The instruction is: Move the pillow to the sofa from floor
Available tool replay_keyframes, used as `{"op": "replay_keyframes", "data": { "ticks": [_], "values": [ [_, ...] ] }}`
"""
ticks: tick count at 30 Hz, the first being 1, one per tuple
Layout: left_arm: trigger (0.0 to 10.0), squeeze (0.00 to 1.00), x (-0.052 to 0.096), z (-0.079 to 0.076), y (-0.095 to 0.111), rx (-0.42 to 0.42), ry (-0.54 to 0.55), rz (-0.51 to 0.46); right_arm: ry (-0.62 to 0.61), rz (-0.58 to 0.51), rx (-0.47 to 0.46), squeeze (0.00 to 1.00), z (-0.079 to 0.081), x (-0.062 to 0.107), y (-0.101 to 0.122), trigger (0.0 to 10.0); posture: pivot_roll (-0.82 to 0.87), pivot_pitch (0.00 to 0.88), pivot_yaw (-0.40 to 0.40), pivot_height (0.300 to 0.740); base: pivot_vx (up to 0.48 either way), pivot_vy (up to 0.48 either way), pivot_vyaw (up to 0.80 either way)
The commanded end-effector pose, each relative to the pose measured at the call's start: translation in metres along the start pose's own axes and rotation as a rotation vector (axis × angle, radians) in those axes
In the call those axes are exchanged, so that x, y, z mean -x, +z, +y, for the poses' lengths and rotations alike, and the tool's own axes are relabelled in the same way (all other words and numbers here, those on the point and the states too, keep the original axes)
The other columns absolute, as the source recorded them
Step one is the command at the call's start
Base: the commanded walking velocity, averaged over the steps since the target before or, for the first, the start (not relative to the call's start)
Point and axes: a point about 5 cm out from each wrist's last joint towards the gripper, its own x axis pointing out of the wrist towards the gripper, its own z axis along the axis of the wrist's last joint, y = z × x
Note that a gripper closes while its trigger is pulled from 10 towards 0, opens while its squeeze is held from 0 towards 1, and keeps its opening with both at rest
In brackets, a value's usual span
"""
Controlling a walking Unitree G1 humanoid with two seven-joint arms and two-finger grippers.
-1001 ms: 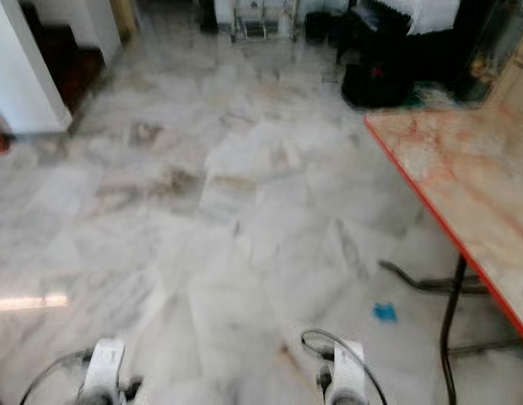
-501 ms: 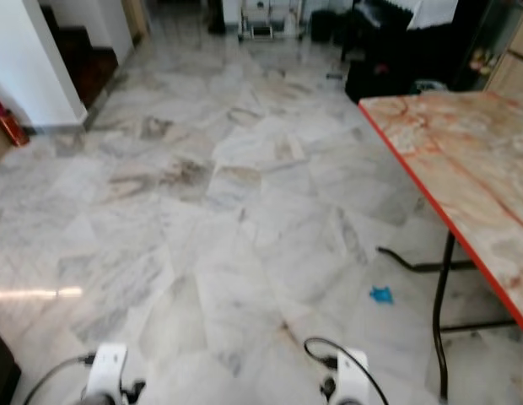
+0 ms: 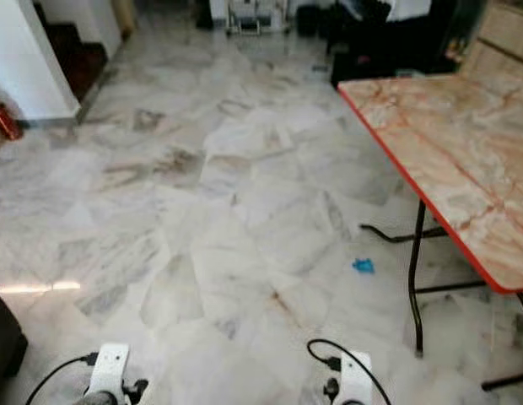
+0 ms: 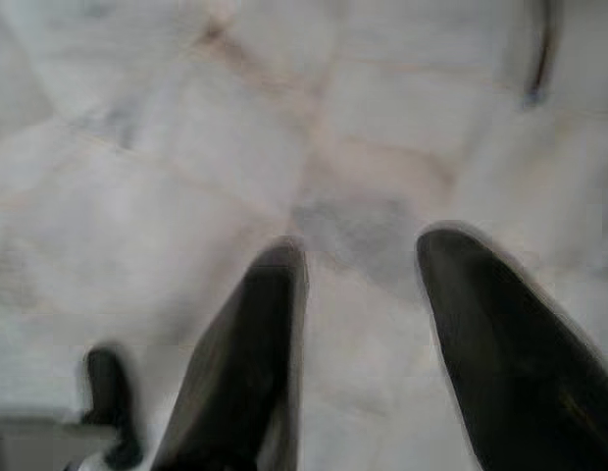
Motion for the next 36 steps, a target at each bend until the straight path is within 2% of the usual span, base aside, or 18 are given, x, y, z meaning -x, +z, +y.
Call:
{"op": "replay_keyframes", "data": {
  "ticks": [1, 6, 36],
  "values": [
    [10.0, 0.00, 0.0105, -0.0081, -0.0436, 0.017, -0.084, 0.086, 0.117, 0.007, -0.245, 0.00, 0.0195, -0.0009, 0.0037, 10.0, -0.04, 0.000, -0.041, 0.740, 0.000, 0.000, 0.00],
    [10.0, 0.00, 0.0106, -0.0078, -0.0442, 0.011, -0.082, 0.090, 0.122, 0.005, -0.229, 0.00, 0.0194, -0.0008, 0.0037, 10.0, -0.04, 0.000, -0.040, 0.740, 0.000, 0.000, 0.36],
    [10.0, 0.00, 0.0109, -0.0077, -0.0458, 0.012, -0.073, 0.098, 0.152, 0.032, -0.186, 0.00, 0.0223, 0.0010, -0.0042, 10.0, -0.03, 0.000, -0.048, 0.740, 0.000, 0.000, 0.80]
  ]
}}
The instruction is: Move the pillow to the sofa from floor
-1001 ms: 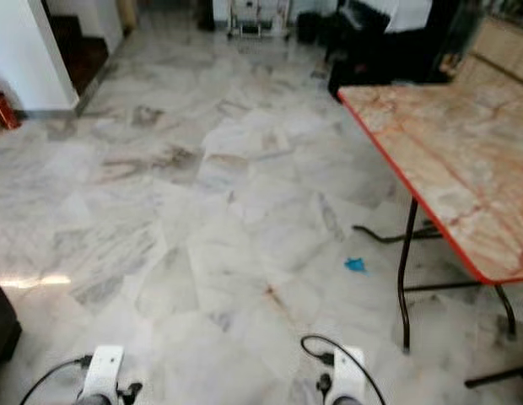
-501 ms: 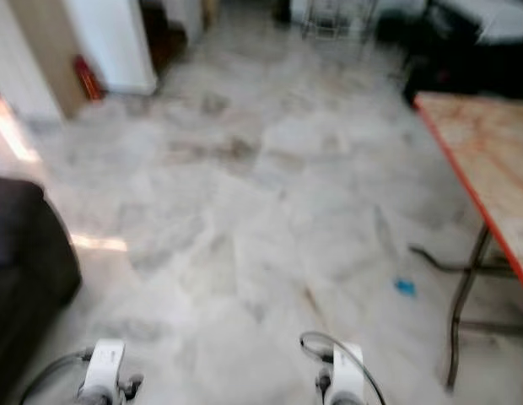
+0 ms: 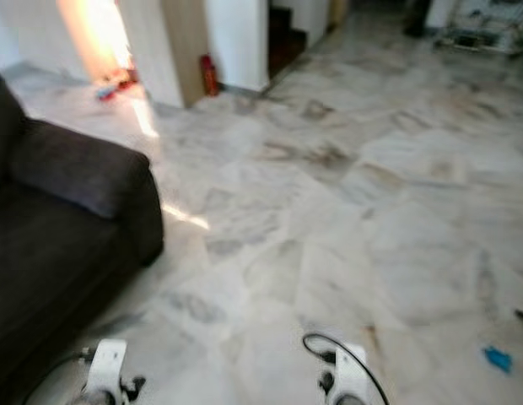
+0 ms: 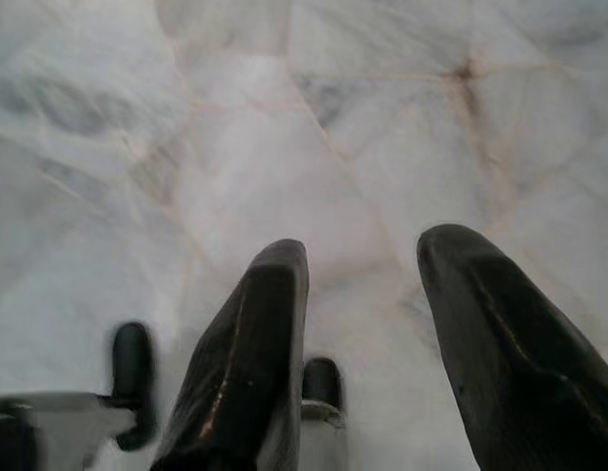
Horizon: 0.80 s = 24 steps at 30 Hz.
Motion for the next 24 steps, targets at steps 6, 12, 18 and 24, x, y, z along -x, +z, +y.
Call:
{"op": "replay_keyframes", "data": {
  "ticks": [6, 12, 18, 24],
  "values": [
    [10.0, 0.00, 0.0102, -0.0061, -0.0433, 0.012, -0.067, 0.095, 0.170, 0.028, -0.173, 0.00, 0.0269, 0.0005, -0.0012, 10.0, -0.03, 0.000, -0.047, 0.740, 0.000, 0.000, 0.80],
    [10.0, 0.00, 0.0102, -0.0054, -0.0434, 0.015, -0.064, 0.095, 0.175, 0.031, -0.168, 0.00, 0.0279, 0.0007, -0.0021, 10.0, -0.03, 0.000, -0.045, 0.740, 0.000, 0.000, 0.80],
    [10.0, 0.00, 0.0104, -0.0051, -0.0441, 0.010, -0.063, 0.099, 0.176, 0.037, -0.166, 0.00, 0.0279, 0.0013, -0.0045, 10.0, -0.04, 0.000, -0.044, 0.740, 0.000, 0.000, 0.80],
    [10.0, 0.00, 0.0105, -0.0054, -0.0445, 0.009, -0.063, 0.098, 0.173, 0.039, -0.165, 0.00, 0.0272, 0.0016, -0.0057, 10.0, -0.04, 0.000, -0.045, 0.740, 0.000, 0.000, 0.80]
  ]
}}
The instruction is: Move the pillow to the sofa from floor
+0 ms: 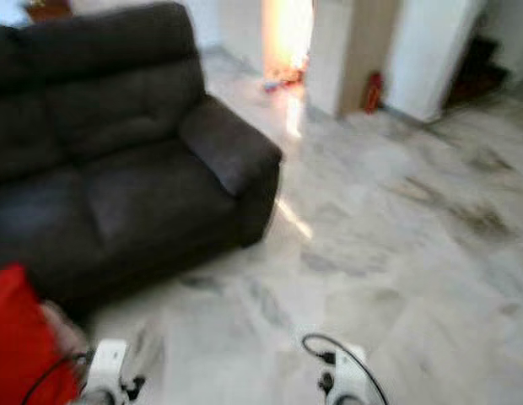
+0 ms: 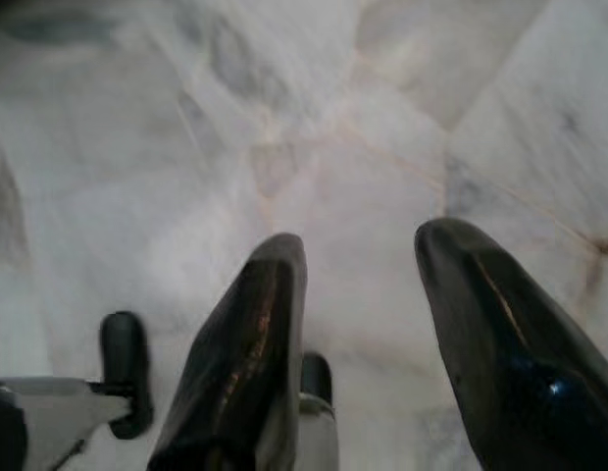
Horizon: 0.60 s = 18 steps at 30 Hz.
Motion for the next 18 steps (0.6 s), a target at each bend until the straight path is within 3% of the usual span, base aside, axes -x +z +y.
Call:
{"op": "replay_keyframes", "data": {
  "ticks": [1, 18],
  "values": [
    [10.0, 0.00, 0.0087, -0.0062, -0.0385, 0.007, -0.065, 0.081, 0.171, 0.037, -0.162, 0.00, 0.0263, 0.0014, -0.0052, 10.0, -0.04, 0.000, -0.045, 0.740, 0.000, 0.000, 0.80],
    [10.0, 0.00, 0.0087, -0.0076, -0.0386, 0.010, -0.065, 0.081, 0.174, 0.040, -0.146, 0.00, 0.0252, 0.0014, -0.0054, 10.0, -0.03, 0.000, -0.054, 0.740, 0.000, 0.000, 0.80]
  ]
}}
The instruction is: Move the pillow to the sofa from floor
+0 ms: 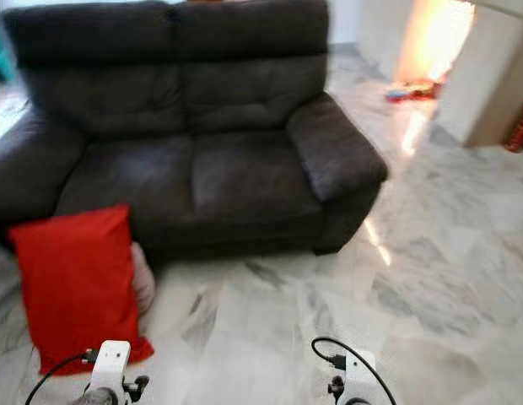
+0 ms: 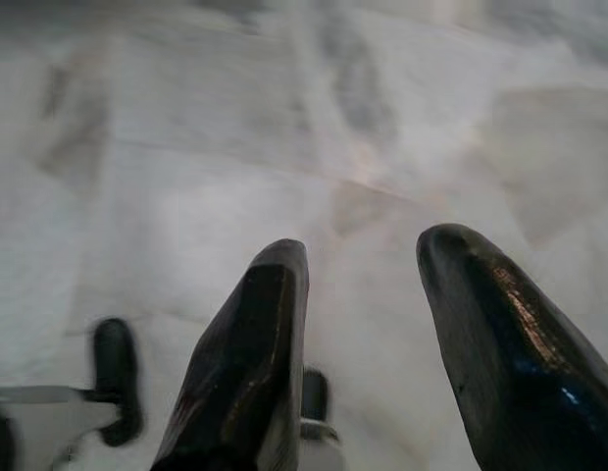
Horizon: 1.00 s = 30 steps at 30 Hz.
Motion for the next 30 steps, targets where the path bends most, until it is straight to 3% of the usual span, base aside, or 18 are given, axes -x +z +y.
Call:
{"op": "replay_keyframes", "data": {
  "ticks": [1, 23, 30],
  "values": [
    [10.0, 0.00, 0.0085, -0.0140, -0.0382, 0.015, -0.079, 0.077, 0.139, 0.065, -0.145, 0.00, 0.0114, 0.0034, -0.0155, 10.0, -0.03, 0.000, -0.054, 0.740, 0.000, 0.000, 0.80],
    [10.0, 0.00, 0.0079, -0.0129, -0.0361, 0.001, -0.083, 0.075, 0.139, 0.068, -0.151, 0.00, 0.0108, 0.0034, -0.0157, 10.0, -0.04, 0.000, -0.050, 0.740, 0.000, 0.000, 0.79],
    [10.0, 0.00, 0.0079, -0.0130, -0.0358, -0.004, -0.085, 0.073, 0.126, 0.070, -0.183, 0.00, 0.0095, 0.0033, -0.0159, 10.0, -0.04, 0.000, -0.051, 0.740, 0.000, 0.000, 0.00]
  ]
}}
